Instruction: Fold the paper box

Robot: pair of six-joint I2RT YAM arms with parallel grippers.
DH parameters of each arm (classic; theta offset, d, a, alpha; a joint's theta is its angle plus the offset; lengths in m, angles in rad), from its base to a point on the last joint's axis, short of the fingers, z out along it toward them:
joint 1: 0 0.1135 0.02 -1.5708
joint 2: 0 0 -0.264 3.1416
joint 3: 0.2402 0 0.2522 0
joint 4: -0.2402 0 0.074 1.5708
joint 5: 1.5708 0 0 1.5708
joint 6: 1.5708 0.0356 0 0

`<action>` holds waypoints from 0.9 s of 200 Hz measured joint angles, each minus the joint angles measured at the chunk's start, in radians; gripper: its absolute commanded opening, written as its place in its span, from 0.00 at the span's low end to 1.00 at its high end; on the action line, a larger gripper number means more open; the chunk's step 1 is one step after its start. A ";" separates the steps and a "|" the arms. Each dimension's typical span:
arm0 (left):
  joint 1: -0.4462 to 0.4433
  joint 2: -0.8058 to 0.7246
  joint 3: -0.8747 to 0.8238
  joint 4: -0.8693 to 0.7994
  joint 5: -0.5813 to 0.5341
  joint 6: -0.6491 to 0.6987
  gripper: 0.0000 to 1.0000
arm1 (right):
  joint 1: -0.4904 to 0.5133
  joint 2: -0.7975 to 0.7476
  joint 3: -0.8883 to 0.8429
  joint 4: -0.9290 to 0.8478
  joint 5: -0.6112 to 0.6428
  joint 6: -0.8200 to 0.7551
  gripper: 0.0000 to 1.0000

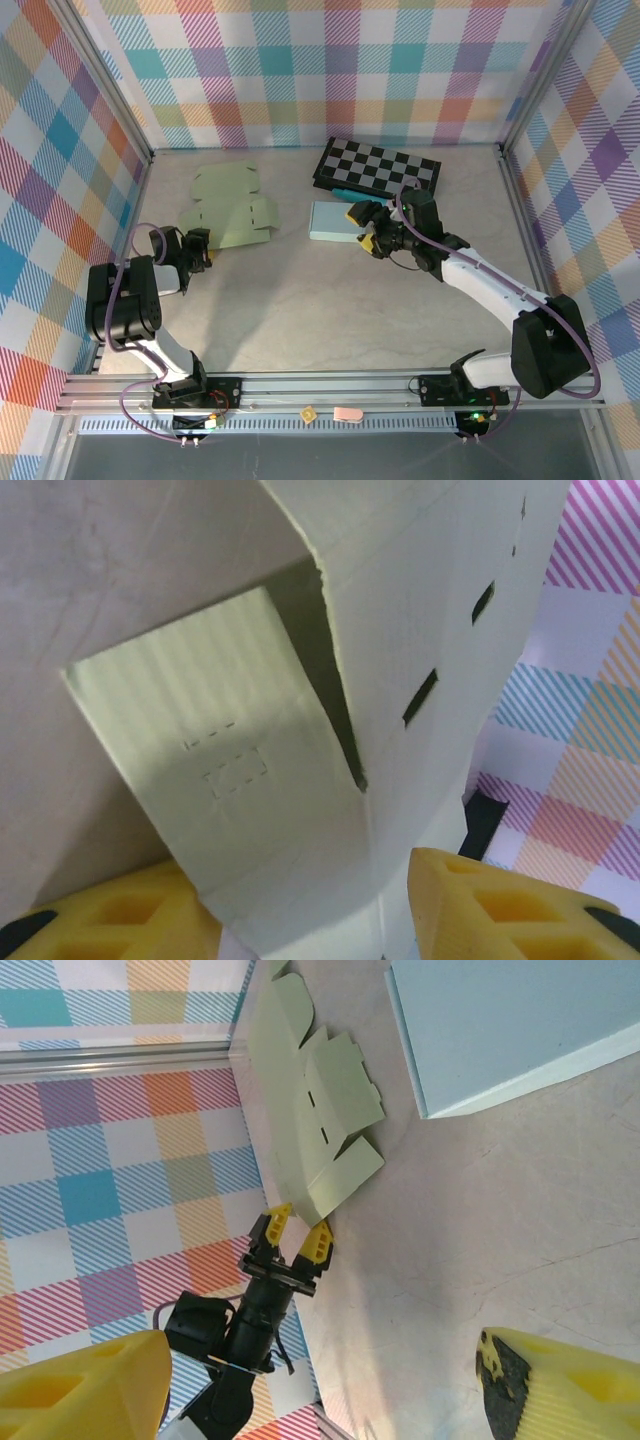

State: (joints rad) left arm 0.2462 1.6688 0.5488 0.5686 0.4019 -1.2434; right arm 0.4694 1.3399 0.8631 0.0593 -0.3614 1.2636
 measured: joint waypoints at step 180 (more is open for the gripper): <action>-0.035 -0.244 -0.027 0.109 -0.112 -0.090 0.00 | 0.013 0.003 0.017 -0.063 0.013 -0.031 0.69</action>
State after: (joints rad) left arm 0.2111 1.4246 0.5220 0.6777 0.2897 -1.3338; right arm 0.4828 1.3434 0.8799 -0.0032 -0.3485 1.2331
